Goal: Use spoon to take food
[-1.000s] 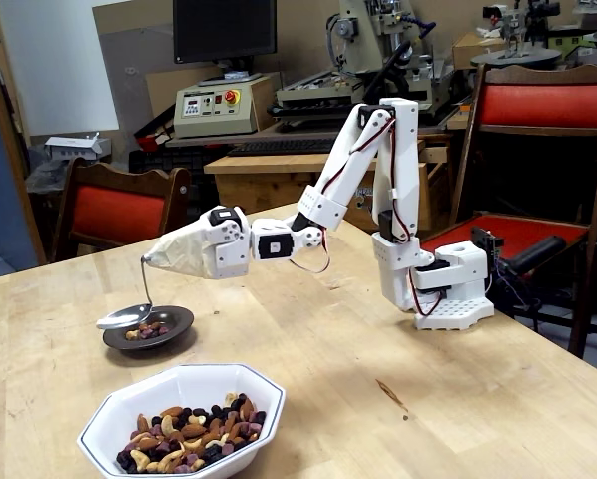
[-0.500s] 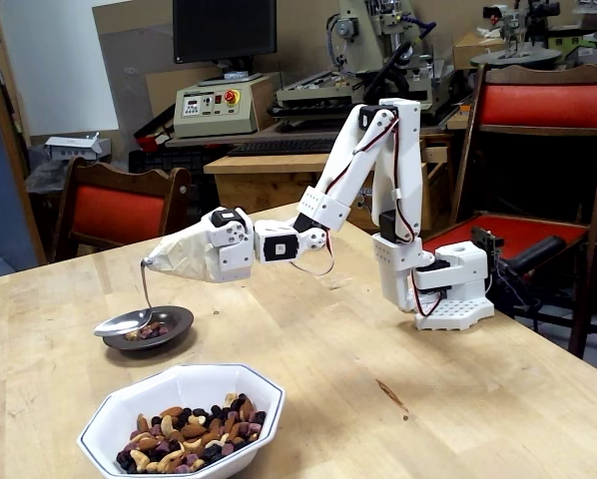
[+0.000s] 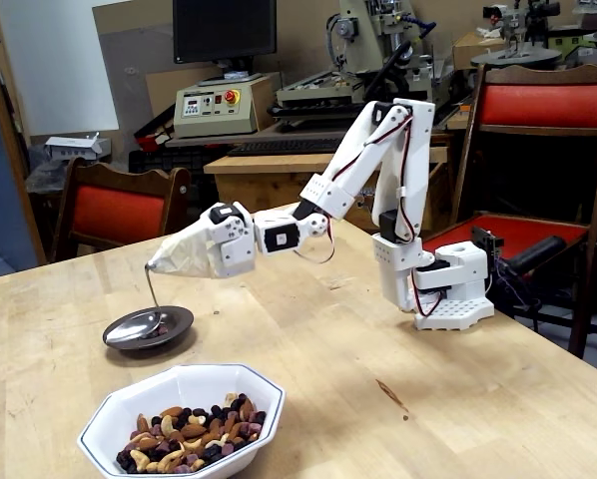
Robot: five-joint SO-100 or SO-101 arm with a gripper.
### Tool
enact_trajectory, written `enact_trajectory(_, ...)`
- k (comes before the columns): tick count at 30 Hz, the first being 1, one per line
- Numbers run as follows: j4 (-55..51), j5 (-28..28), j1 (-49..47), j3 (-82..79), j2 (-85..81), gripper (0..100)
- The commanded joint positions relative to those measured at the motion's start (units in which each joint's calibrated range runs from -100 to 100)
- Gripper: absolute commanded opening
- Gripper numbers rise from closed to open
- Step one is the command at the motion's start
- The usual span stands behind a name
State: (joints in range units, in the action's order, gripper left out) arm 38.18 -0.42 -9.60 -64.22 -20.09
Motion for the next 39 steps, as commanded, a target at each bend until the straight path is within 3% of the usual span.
enact_trajectory(1, -4.19, 0.05, 0.04, 2.81, -9.48, 4)
enact_trajectory(29, -13.52, 0.10, 0.04, 1.30, -17.36, 4)
enact_trajectory(39, -17.08, 0.10, 0.04, -9.85, -33.87, 4)
